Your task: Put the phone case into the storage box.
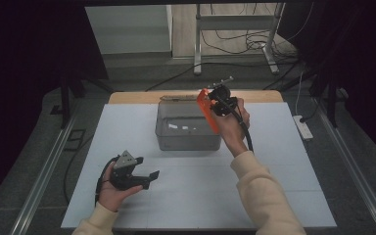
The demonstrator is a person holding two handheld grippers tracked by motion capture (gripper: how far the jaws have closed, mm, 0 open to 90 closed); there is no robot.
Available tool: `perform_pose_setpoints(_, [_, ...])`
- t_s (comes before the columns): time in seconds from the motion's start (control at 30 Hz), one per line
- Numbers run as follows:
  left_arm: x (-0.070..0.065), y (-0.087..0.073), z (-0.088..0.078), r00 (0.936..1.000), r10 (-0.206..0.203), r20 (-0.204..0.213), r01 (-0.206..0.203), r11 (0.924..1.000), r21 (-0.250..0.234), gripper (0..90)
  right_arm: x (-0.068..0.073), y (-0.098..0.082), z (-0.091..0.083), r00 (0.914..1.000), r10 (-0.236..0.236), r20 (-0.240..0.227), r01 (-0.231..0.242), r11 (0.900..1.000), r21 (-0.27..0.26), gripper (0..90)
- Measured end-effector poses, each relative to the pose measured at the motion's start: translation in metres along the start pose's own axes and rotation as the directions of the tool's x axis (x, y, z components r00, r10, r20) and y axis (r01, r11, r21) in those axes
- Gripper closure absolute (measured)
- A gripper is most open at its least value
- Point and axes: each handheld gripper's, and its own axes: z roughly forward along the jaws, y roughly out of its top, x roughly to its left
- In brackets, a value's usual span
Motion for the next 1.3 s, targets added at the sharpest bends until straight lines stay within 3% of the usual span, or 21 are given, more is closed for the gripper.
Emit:
perform_pose_setpoints(0.33, [0.001, 0.0, 0.001, 1.0, 0.002, 0.004, -0.002, 1.0, 0.002, 16.3, 0.003, -0.002, 0.008, 0.9996, 0.006, 0.026, -0.006, 1.0, 0.015, 80.3])
perform_pose_setpoints(1.3, [0.0, 0.0, -0.001, 1.0, 0.007, -0.003, -0.007, 0.9999, -0.008, 16.7, 0.008, -0.007, 0.025, 0.9992, 0.01, 0.039, -0.012, 0.999, 0.039, 80.2])
